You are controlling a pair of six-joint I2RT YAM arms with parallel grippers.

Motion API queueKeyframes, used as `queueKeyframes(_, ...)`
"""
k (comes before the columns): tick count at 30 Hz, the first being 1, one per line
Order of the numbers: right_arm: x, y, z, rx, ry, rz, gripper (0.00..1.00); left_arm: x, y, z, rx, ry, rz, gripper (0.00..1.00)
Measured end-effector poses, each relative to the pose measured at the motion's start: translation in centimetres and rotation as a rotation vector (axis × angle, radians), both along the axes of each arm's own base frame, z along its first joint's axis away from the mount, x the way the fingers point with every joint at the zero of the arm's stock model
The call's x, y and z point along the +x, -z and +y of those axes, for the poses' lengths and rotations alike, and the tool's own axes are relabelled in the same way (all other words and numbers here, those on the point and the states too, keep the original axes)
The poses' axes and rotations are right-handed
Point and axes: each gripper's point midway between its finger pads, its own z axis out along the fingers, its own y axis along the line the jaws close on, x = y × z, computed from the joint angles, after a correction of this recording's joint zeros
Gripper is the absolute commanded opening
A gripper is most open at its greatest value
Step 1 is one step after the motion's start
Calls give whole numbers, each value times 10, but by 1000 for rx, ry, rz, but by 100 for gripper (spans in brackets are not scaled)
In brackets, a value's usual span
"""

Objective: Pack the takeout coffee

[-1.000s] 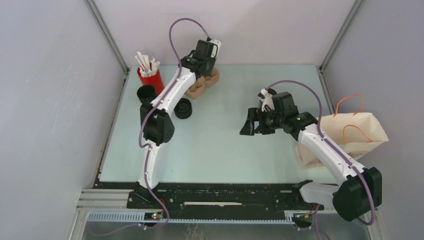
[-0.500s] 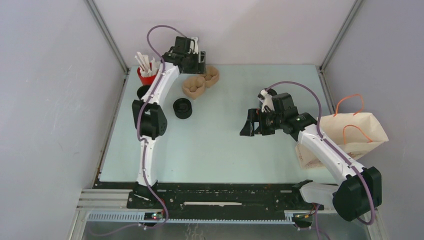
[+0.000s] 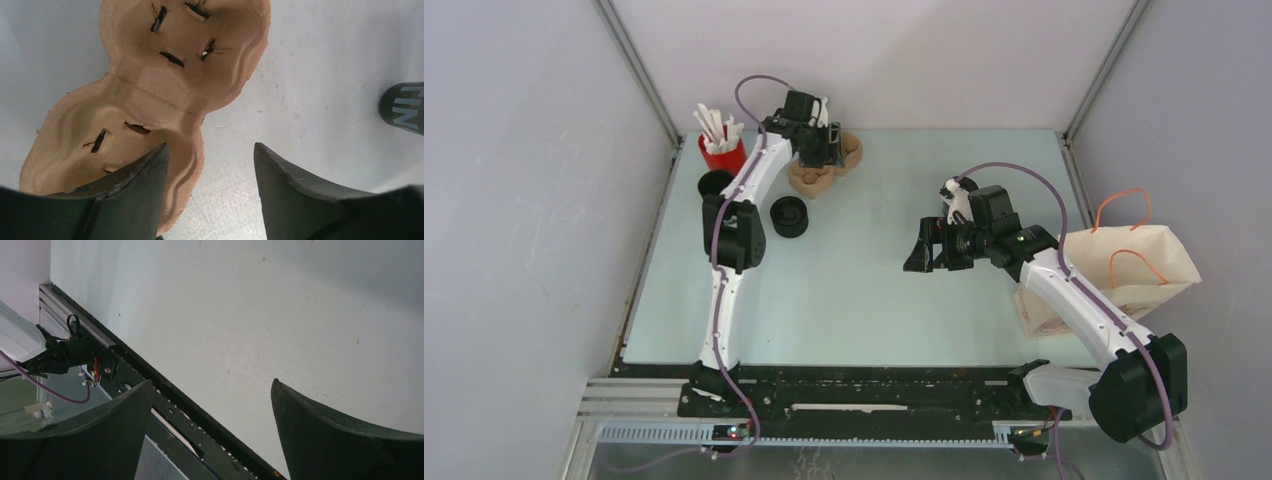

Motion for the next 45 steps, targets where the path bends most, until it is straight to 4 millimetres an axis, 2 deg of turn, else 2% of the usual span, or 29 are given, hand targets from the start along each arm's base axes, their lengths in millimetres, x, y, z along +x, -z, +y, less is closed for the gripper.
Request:
queueKeyframes(6,0,0,0,1,0,-1,95,-1,14,0,-5,-3,31,74)
queueKeyframes(11,0,0,0,2,-2,0,95,-1,24,1,-1,-5,48,74)
queueKeyframes(13,0,0,1,4,-3,0,95,-1,26,1,0,-5,51,69)
queueKeyframes(18,0,-1,1,5,-5,1,95,-3,27,1,-8,-4,67,48)
queueKeyframes(27,0,0,2,7,-8,6,95,-3,24,2,-58,-3,81,33)
queueKeyframes(30,-1,0,2,9,-10,7,95,-2,23,3,-66,-10,82,31)
queueKeyframes(34,-1,0,3,13,-14,9,96,-2,23,4,-66,-13,84,39)
queueKeyframes(39,-1,0,3,16,-18,12,95,-4,25,5,-58,-13,92,40)
queueKeyframes(45,-1,0,4,20,-20,10,95,-5,29,7,-43,-8,98,28)
